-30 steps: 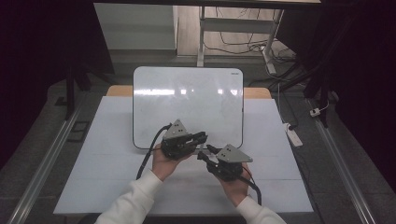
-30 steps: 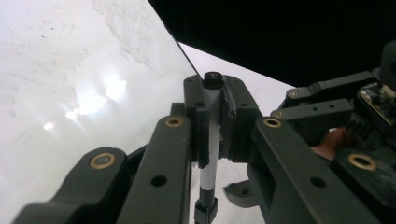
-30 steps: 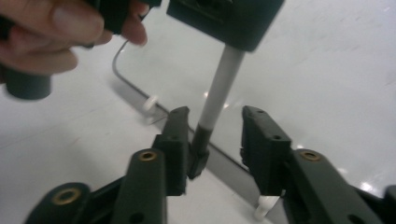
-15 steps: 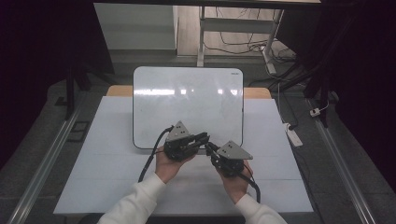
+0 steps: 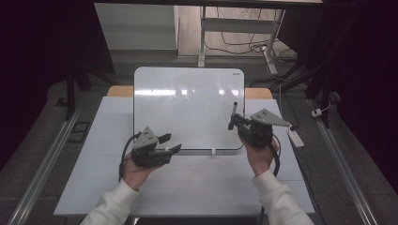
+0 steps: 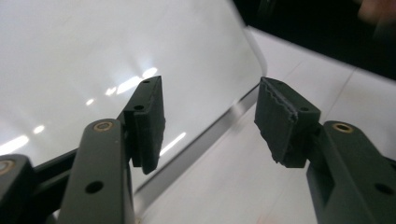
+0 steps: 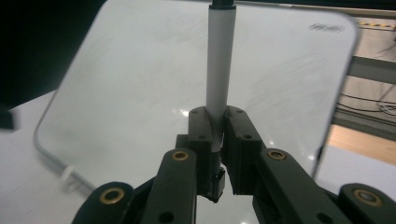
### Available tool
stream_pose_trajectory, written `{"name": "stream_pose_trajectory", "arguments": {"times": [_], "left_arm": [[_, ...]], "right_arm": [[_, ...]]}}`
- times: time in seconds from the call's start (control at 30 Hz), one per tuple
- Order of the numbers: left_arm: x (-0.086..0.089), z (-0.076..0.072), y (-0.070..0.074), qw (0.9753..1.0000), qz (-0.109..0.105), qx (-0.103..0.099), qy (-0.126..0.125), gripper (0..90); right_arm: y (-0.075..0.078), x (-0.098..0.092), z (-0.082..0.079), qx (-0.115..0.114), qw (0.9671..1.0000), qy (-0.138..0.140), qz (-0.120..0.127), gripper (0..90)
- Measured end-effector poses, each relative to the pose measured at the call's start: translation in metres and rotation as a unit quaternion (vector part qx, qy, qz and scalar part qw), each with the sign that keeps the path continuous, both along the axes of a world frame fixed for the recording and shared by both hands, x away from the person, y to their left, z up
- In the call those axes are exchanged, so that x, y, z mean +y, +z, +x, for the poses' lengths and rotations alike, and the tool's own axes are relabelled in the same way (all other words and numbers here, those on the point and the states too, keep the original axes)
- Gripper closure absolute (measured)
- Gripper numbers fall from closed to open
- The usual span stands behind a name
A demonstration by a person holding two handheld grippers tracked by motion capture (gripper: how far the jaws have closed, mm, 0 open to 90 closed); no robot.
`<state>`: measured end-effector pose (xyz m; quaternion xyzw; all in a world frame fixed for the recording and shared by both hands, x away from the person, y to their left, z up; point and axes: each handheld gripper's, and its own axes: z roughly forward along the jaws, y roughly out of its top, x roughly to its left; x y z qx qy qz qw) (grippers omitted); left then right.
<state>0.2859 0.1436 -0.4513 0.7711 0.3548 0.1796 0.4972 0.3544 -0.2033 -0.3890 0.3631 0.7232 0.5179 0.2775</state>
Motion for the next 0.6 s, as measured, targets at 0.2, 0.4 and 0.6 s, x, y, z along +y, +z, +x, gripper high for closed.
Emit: {"name": "stream_pose_trajectory", "arguments": {"times": [0.2, 0.4, 0.6], "left_arm": [[0.032, -0.017, -0.017, 0.9993, 0.024, 0.021, 0.02, 40.1], [0.059, -0.033, -0.032, 0.9977, 0.04, 0.038, 0.038, 39.1], [0.08, -0.041, -0.042, 0.9965, 0.034, 0.052, 0.056, 39.1]], "right_arm": [[0.016, -0.011, 0.029, 0.021, 0.9995, -0.024, 0.006, 80.8], [0.026, -0.012, 0.054, 0.052, 0.998, -0.037, -0.001, 80.8], [0.035, -0.005, 0.084, 0.086, 0.9952, -0.045, -0.013, 80.8]]}}
